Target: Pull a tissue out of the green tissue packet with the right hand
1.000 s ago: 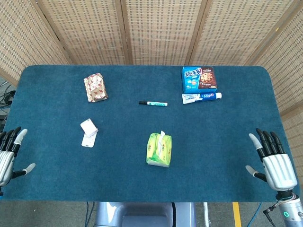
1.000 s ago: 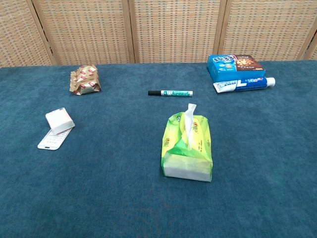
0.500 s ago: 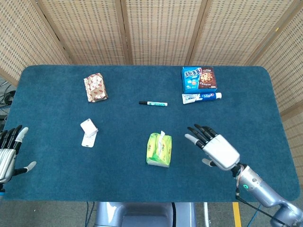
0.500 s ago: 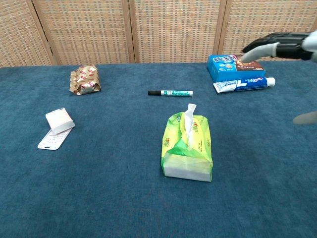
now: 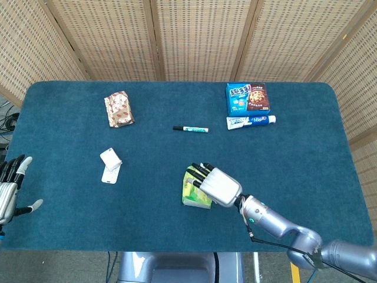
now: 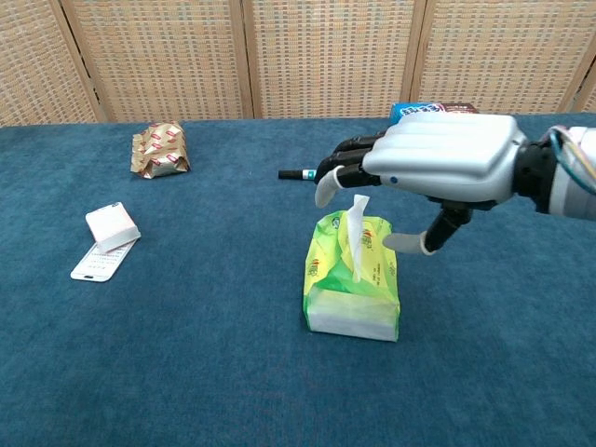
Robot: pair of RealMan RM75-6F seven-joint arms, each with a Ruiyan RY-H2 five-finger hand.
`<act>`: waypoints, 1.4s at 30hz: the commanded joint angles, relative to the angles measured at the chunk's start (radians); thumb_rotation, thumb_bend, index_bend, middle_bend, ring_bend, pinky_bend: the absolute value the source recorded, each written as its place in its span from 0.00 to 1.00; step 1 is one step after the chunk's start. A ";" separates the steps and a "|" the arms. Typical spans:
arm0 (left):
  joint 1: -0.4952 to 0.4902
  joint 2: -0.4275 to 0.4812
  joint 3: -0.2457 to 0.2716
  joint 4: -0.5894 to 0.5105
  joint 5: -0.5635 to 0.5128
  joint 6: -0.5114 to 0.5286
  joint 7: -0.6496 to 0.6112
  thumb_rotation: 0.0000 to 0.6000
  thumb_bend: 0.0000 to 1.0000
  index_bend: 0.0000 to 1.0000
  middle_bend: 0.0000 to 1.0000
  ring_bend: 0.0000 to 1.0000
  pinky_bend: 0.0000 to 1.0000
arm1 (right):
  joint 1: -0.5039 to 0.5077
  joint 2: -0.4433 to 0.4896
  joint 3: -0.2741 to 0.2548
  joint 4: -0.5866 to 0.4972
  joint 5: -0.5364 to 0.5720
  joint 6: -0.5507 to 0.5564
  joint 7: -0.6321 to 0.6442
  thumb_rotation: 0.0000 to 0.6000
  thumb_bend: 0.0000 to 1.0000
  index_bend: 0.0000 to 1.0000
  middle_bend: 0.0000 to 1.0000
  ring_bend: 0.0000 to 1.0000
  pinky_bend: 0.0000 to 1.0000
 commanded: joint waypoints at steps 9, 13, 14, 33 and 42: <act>-0.008 0.014 -0.006 0.002 -0.021 -0.023 -0.030 1.00 0.00 0.00 0.00 0.00 0.00 | 0.075 -0.119 0.017 0.088 0.169 -0.051 -0.164 1.00 0.56 0.50 0.52 0.48 0.51; -0.010 0.017 -0.008 0.002 -0.025 -0.027 -0.036 1.00 0.00 0.00 0.00 0.00 0.00 | 0.076 -0.147 0.003 0.127 0.136 0.000 -0.107 1.00 0.55 0.61 0.63 0.59 0.66; -0.011 0.017 -0.007 0.002 -0.025 -0.028 -0.037 1.00 0.00 0.00 0.00 0.00 0.00 | 0.074 -0.152 -0.002 0.139 0.118 0.021 -0.082 1.00 0.56 0.62 0.64 0.59 0.68; -0.017 0.021 0.000 -0.003 -0.023 -0.041 -0.040 1.00 0.00 0.00 0.00 0.00 0.00 | 0.100 -0.092 0.206 0.130 0.101 0.361 0.211 1.00 0.56 0.63 0.65 0.60 0.70; -0.020 0.026 -0.003 0.000 -0.031 -0.049 -0.059 1.00 0.00 0.00 0.00 0.00 0.00 | 0.141 -0.179 0.391 0.221 0.534 0.275 0.287 1.00 0.57 0.63 0.65 0.61 0.70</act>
